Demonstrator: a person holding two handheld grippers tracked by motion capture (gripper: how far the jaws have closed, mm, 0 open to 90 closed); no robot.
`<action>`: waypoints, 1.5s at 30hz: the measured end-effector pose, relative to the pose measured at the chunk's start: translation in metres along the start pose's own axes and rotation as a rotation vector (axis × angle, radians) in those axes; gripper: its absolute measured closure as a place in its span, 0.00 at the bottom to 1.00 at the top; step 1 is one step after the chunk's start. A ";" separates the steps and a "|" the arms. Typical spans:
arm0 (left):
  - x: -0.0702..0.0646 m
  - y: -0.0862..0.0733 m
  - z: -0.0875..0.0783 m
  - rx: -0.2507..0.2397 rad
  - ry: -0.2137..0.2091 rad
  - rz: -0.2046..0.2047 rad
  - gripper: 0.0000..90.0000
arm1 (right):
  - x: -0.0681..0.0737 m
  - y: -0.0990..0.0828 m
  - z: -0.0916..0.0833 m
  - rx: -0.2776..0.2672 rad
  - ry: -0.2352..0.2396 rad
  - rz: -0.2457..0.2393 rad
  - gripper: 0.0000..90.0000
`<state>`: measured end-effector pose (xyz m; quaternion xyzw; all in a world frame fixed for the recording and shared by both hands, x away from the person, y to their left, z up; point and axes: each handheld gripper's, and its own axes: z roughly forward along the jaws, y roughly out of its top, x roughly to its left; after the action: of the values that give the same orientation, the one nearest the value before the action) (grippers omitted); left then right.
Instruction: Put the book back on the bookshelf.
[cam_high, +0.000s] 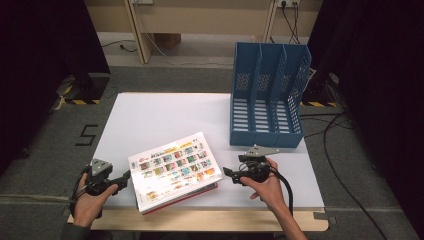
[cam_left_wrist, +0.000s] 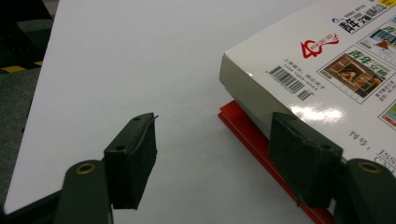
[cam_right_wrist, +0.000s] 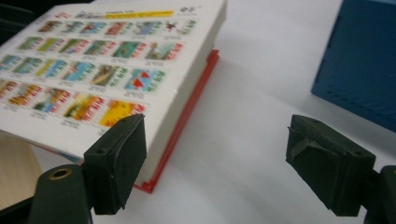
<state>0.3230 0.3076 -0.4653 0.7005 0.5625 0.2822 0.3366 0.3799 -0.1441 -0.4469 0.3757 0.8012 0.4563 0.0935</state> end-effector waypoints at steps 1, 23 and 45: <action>-0.001 0.001 0.001 -0.001 0.005 0.009 0.37 | 0.001 0.001 0.001 -0.001 0.016 0.003 0.24; -0.012 0.020 0.006 0.033 -0.048 0.096 0.50 | -0.004 0.008 0.050 0.090 0.241 0.136 0.22; -0.016 0.022 0.012 0.054 -0.060 0.089 0.39 | -0.005 0.020 0.050 0.068 0.263 0.193 0.47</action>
<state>0.3421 0.2871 -0.4561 0.7419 0.5278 0.2602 0.3214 0.4182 -0.1081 -0.4596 0.3908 0.7816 0.4813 -0.0693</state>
